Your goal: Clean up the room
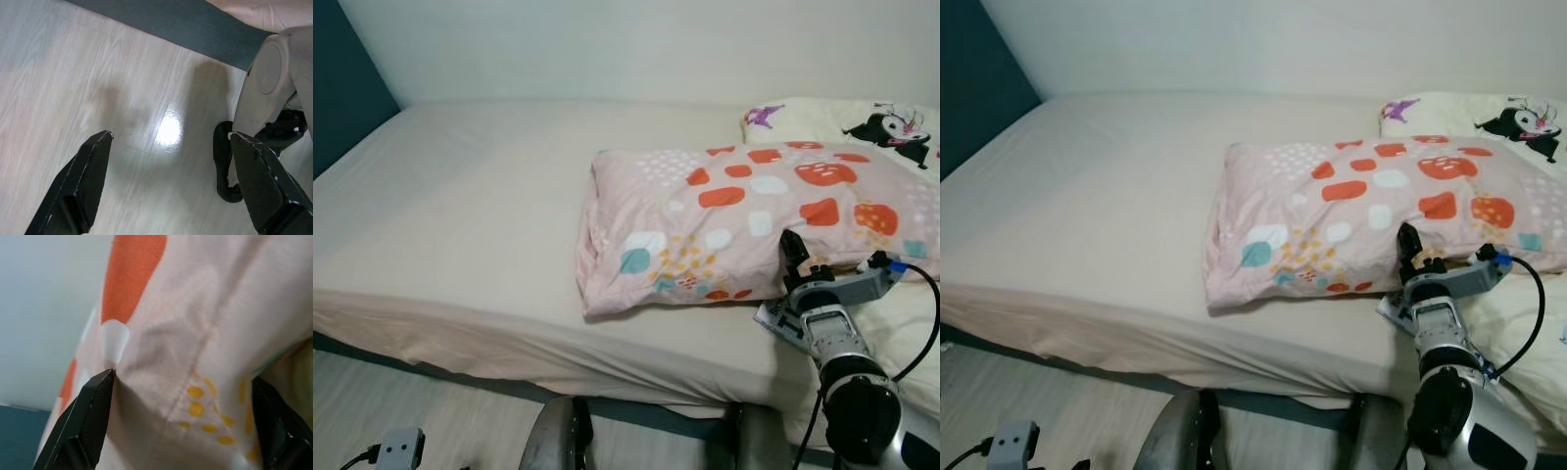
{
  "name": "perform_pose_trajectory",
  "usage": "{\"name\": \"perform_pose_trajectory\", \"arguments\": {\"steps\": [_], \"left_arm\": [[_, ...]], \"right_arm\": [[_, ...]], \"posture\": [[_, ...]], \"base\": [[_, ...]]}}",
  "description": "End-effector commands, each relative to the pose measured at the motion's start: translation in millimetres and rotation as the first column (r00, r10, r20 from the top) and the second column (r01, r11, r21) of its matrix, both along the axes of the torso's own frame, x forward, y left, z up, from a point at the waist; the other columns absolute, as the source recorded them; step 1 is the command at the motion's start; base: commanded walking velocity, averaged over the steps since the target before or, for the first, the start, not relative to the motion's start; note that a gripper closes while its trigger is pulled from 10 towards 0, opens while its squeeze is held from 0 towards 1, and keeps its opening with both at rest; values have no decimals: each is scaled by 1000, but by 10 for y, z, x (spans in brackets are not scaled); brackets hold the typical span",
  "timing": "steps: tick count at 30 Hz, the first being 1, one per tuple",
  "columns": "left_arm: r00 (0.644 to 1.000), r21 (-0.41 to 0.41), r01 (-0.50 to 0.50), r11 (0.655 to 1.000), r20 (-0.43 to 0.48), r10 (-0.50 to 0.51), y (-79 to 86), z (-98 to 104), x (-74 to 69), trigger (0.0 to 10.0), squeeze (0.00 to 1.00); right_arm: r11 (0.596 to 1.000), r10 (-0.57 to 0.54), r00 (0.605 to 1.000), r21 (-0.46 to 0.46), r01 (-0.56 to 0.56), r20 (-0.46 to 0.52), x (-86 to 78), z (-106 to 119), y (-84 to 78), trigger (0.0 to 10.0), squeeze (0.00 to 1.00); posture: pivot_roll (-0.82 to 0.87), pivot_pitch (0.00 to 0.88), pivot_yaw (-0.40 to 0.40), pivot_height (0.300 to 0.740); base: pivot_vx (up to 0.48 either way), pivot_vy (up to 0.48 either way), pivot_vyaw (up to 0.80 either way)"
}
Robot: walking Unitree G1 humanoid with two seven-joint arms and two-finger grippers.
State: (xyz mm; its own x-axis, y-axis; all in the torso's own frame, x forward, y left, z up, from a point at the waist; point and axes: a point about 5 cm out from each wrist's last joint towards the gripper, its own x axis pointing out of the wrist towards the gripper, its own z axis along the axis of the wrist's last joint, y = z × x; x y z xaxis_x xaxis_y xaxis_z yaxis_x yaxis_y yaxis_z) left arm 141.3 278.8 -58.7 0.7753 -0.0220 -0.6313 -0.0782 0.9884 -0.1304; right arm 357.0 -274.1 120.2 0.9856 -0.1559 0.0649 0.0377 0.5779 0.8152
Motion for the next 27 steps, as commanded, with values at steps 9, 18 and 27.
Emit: {"name": "perform_pose_trajectory", "arguments": {"steps": [9,18,27], "left_arm": [[1000,33,13,999,3,-13,141,65,-59,10000,0],[1000,5,1,1000,14,-1,8,35,48,10000,0],[999,-21,-7,1000,36,7,-133,36,252,10000,0]], "right_arm": [[991,134,981,10,-137,143,194,258,311,0,0],[997,71,973,-31,-66,220,191,455,110,0,0],[946,235,945,-275,-169,228,221,623,166,0,0]], "posture": [[286,200,117,482],[231,170,91,482],[151,112,61,482]], "base": [[0,0,0],[0,0,0],[0,0,0]]}}
